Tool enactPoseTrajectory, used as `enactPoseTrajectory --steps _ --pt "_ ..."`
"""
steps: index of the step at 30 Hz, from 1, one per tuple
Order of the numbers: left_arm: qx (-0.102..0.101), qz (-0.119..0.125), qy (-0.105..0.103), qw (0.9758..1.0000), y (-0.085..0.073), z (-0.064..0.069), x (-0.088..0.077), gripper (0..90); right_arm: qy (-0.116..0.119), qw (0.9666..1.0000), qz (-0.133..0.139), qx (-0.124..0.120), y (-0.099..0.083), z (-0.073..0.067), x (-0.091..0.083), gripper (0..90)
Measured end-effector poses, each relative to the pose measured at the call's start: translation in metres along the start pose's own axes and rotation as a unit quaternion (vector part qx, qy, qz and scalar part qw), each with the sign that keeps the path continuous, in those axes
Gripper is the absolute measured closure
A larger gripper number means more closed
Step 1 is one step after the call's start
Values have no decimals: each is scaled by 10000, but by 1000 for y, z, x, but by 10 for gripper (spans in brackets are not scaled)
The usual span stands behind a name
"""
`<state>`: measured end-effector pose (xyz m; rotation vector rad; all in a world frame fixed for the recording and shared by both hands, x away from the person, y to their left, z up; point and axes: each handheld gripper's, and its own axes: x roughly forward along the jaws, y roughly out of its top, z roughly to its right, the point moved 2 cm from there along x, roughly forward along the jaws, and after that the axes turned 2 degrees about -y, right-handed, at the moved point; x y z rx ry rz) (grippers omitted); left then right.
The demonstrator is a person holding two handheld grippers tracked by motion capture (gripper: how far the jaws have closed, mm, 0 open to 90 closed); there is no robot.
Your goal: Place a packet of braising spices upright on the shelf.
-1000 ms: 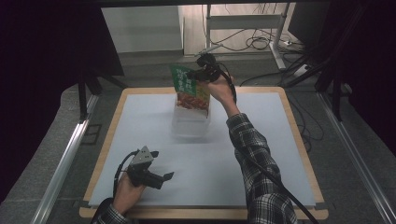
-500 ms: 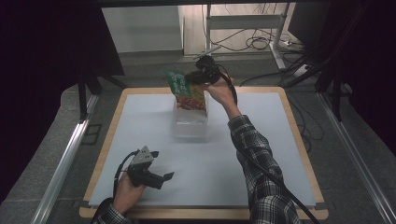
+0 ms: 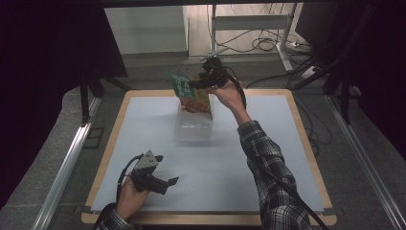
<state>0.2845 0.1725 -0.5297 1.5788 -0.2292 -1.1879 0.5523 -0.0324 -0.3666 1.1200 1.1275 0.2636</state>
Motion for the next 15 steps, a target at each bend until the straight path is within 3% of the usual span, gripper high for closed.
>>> enactPoseTrajectory --steps 15 --pt "3 -35 9 10000 0 0 1 0 70 10000 58 -6 -10 -4 -13 126"
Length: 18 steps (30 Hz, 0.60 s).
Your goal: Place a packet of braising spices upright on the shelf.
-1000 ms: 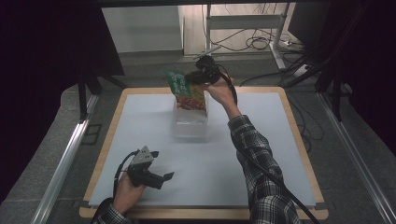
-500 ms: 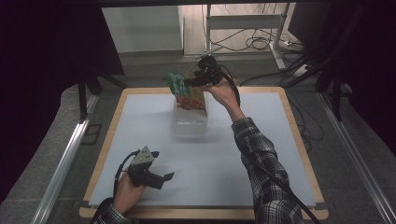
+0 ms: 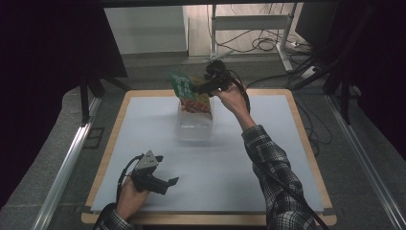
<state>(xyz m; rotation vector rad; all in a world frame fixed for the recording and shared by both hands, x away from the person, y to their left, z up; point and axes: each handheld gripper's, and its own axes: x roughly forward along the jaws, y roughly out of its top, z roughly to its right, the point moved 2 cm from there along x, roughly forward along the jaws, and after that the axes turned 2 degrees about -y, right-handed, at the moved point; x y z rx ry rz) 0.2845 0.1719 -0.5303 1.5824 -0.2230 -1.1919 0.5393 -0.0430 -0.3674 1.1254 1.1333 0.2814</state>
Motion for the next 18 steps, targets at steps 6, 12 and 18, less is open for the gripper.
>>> enactPoseTrajectory --steps 6,12,18 --pt "-24 -45 9 10000 0 0 0 0 15 10000 63 -23 -3 -3 -8 94" --pt "-63 -161 61 9998 0 1 1 0 13 10000 87 40 -10 -2 -18 72" --pt "-123 -239 158 9995 1 1 1 0 -11 9999 122 75 -20 0 -26 47"
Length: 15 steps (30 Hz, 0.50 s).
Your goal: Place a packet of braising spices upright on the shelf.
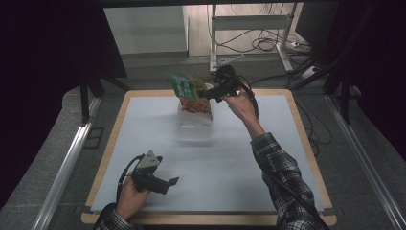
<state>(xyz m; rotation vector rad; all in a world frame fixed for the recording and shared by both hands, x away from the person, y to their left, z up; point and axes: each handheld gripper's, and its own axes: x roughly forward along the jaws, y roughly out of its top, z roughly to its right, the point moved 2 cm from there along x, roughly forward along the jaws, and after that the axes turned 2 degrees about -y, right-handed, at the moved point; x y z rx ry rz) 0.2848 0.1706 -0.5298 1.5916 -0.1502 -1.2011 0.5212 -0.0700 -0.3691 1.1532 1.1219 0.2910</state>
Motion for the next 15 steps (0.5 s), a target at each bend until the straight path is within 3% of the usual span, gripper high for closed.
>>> enactPoseTrajectory --steps 10,15 --pt "-12 -122 70 9999 1 2 1 0 -48 10000 24 75 -15 -2 -9 14" --pt "-2 -130 116 9998 1 3 1 0 -125 9999 -30 -1 -23 -6 -12 0"
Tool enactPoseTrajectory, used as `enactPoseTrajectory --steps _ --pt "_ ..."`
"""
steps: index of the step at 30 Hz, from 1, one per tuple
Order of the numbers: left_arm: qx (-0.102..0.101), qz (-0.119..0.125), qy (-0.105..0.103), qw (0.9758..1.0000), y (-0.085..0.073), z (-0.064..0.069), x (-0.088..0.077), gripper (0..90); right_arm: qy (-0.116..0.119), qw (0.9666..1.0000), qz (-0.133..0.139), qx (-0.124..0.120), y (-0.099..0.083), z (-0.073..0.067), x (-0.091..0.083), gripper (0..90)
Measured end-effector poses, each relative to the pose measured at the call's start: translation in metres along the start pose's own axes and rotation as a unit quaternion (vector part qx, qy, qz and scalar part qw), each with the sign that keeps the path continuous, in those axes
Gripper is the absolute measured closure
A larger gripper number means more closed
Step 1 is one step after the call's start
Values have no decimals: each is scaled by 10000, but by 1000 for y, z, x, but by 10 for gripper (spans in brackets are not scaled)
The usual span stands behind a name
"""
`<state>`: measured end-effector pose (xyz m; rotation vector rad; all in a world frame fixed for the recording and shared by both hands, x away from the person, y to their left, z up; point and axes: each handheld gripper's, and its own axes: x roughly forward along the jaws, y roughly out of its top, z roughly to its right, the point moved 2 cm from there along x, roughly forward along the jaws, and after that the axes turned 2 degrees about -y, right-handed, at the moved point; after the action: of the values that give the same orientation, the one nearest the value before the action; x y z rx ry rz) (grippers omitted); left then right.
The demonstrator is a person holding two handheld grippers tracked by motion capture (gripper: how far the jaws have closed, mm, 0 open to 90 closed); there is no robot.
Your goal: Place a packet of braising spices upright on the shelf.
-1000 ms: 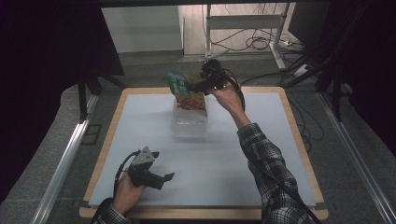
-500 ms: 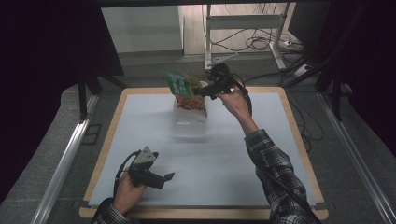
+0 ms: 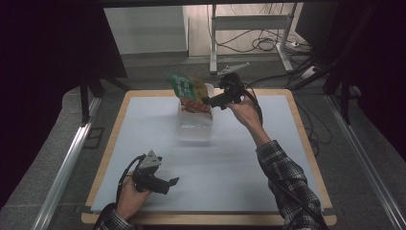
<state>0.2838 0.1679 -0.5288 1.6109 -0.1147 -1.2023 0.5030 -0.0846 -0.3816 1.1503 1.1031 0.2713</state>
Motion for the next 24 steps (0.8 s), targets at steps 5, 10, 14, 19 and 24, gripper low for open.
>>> enactPoseTrajectory --steps 5,10,14,19,24 --pt "-24 49 -7 10000 1 0 -1 0 9 10000 -1 14 -7 -2 -3 0" --pt "-31 70 -57 10000 1 0 -1 0 17 10000 -8 17 -16 -2 -4 0" --pt "-39 67 -95 9999 1 0 -1 0 11 10000 -5 -5 -22 -4 -6 0" --pt "-56 63 -123 9999 1 0 -2 0 42 9999 127 20 -28 -8 -12 0" --pt "-62 63 -162 9998 1 0 -2 0 41 9999 158 -29 -33 -11 -18 0"
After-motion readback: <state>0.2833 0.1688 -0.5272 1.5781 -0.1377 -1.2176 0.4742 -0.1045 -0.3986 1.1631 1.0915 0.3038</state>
